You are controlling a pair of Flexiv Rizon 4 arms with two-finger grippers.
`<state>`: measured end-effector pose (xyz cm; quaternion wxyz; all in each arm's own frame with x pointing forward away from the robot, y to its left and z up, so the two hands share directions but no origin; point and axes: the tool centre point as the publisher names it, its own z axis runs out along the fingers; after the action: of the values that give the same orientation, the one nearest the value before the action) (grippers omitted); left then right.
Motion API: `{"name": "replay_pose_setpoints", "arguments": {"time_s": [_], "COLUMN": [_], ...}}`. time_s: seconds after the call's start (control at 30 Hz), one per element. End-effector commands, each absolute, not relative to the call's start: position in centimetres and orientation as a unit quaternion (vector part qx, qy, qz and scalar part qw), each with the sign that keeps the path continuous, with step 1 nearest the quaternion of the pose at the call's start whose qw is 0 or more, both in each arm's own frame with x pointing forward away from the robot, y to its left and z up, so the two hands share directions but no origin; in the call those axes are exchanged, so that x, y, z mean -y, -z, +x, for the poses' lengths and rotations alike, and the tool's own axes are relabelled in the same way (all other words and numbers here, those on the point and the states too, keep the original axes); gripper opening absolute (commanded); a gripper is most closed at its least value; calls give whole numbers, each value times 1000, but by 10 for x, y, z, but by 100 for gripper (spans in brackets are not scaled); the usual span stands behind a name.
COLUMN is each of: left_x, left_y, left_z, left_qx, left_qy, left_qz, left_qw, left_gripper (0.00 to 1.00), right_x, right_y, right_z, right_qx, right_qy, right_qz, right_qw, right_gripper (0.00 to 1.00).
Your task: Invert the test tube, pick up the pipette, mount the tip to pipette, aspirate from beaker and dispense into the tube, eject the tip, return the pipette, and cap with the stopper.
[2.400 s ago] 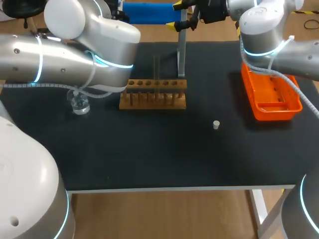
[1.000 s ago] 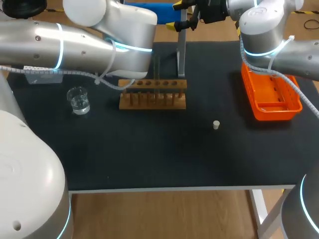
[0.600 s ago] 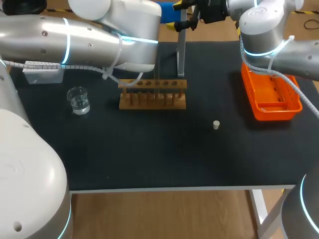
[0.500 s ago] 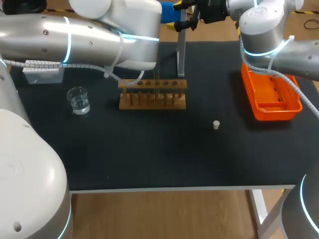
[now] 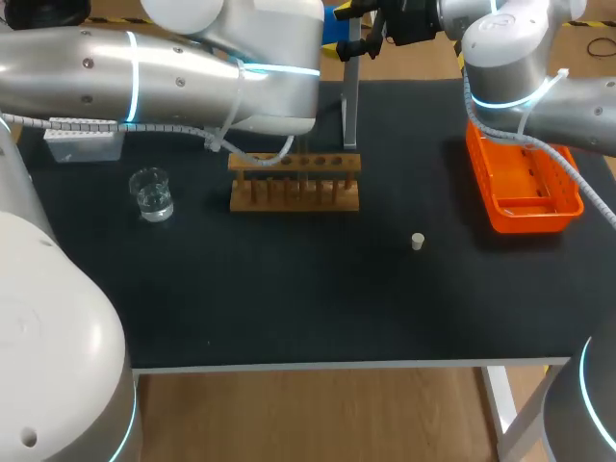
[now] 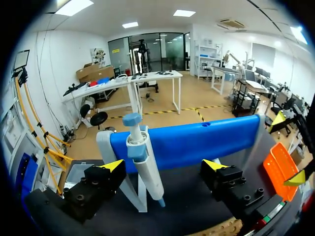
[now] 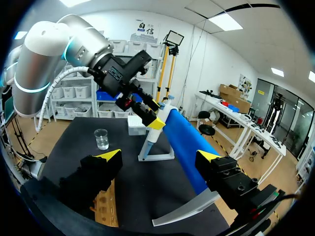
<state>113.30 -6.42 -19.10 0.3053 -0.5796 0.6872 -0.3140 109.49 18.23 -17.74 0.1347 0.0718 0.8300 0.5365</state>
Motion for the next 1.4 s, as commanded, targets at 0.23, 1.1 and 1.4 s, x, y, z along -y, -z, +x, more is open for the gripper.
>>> {"name": "replay_pose_setpoints", "arguments": {"time_s": [0.23, 1.1, 1.4], "left_x": [57, 90, 102], "left_y": [164, 176, 188], "left_z": [1080, 1016, 1004], "left_qx": [-717, -798, -814], "left_qy": [412, 571, 567], "left_qz": [-478, -134, -87], "left_qw": [295, 139, 90], "left_gripper": [100, 100, 100], "right_x": [-182, -182, -182], "right_y": [177, 177, 177], "right_z": [1096, 1096, 1096], "right_qx": [-831, -831, -831], "right_qy": [-536, -536, -536], "right_qz": [71, 71, 71], "right_qw": [133, 133, 133], "right_gripper": [100, 100, 100]}}
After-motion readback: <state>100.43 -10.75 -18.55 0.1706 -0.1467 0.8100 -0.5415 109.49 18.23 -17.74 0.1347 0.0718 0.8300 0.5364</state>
